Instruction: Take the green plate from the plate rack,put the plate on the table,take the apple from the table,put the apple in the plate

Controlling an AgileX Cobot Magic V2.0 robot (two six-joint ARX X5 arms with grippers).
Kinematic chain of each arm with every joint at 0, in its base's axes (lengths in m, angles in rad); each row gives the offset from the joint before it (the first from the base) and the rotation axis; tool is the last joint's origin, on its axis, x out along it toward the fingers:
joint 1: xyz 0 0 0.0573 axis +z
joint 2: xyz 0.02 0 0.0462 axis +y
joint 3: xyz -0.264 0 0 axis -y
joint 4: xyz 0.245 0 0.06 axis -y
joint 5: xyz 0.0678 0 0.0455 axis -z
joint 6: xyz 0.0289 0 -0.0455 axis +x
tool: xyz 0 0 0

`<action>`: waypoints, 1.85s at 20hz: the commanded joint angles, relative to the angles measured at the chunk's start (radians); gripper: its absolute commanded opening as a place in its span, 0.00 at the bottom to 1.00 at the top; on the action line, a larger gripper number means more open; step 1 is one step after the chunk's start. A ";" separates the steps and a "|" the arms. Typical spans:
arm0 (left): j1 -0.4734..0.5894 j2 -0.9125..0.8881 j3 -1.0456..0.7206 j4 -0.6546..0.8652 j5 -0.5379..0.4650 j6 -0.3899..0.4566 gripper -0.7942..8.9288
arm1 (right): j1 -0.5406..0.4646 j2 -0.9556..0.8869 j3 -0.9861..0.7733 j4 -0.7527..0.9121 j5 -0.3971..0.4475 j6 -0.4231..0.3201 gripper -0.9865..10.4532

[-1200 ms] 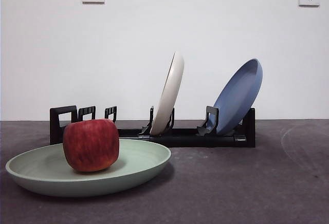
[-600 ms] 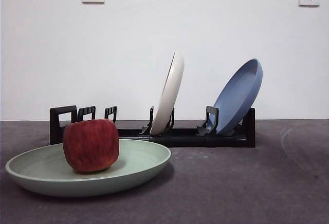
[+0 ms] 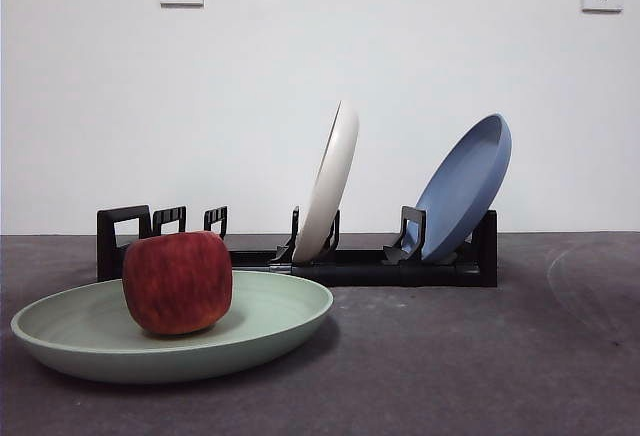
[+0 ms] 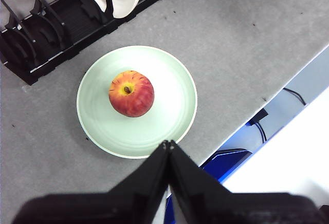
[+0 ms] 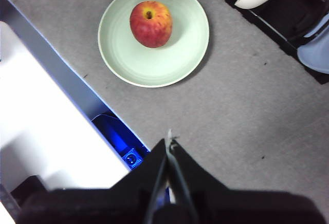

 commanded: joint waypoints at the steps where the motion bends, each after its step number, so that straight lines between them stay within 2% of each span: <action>1: -0.001 0.005 -0.002 0.009 -0.003 0.005 0.08 | 0.001 -0.002 -0.007 -0.023 0.020 -0.003 0.09; 7: 0.025 0.010 -0.002 0.014 -0.002 0.000 0.08 | 0.001 -0.002 -0.007 -0.023 0.035 -0.003 0.09; 8: 0.056 0.007 -0.002 0.014 0.027 -0.006 0.08 | 0.001 -0.002 -0.007 -0.023 0.035 -0.003 0.09; 9: 0.092 0.003 -0.002 0.013 0.058 0.029 0.08 | 0.001 -0.002 -0.007 -0.023 0.035 -0.003 0.09; 11: 0.213 -0.027 -0.003 0.094 0.105 0.069 0.08 | 0.001 -0.002 -0.007 -0.023 0.035 -0.003 0.09; 13: 0.373 -0.079 -0.037 0.329 0.151 0.099 0.08 | 0.001 -0.002 -0.007 -0.023 0.035 -0.003 0.09; 15: 0.546 -0.168 -0.171 0.674 0.325 0.084 0.08 | 0.001 -0.002 -0.007 -0.023 0.035 -0.003 0.09; 16: 0.626 -0.226 -0.284 0.866 0.453 0.085 0.08 | 0.001 -0.002 -0.007 -0.023 0.035 -0.003 0.09; 17: 0.680 -0.276 -0.383 1.007 0.533 0.092 0.08 | 0.001 -0.002 -0.007 -0.023 0.036 -0.003 0.09; 19: 0.769 -0.389 -0.598 1.225 0.616 0.091 0.08 | 0.001 -0.002 -0.007 -0.023 0.035 -0.003 0.09; 22: 0.856 -0.547 -0.841 1.347 0.620 0.094 0.08 | 0.001 -0.002 -0.007 -0.023 0.035 -0.003 0.09; 26: 0.909 -0.702 -1.021 1.366 0.510 0.109 0.08 | 0.001 -0.002 -0.007 -0.023 0.037 -0.003 0.09; 30: 0.912 -0.819 -1.144 1.363 0.412 0.109 0.08 | 0.001 -0.002 -0.007 -0.023 0.038 -0.003 0.09; 37: 0.922 -0.914 -1.273 1.338 0.350 0.109 0.08 | 0.001 -0.002 -0.007 -0.023 0.039 -0.003 0.09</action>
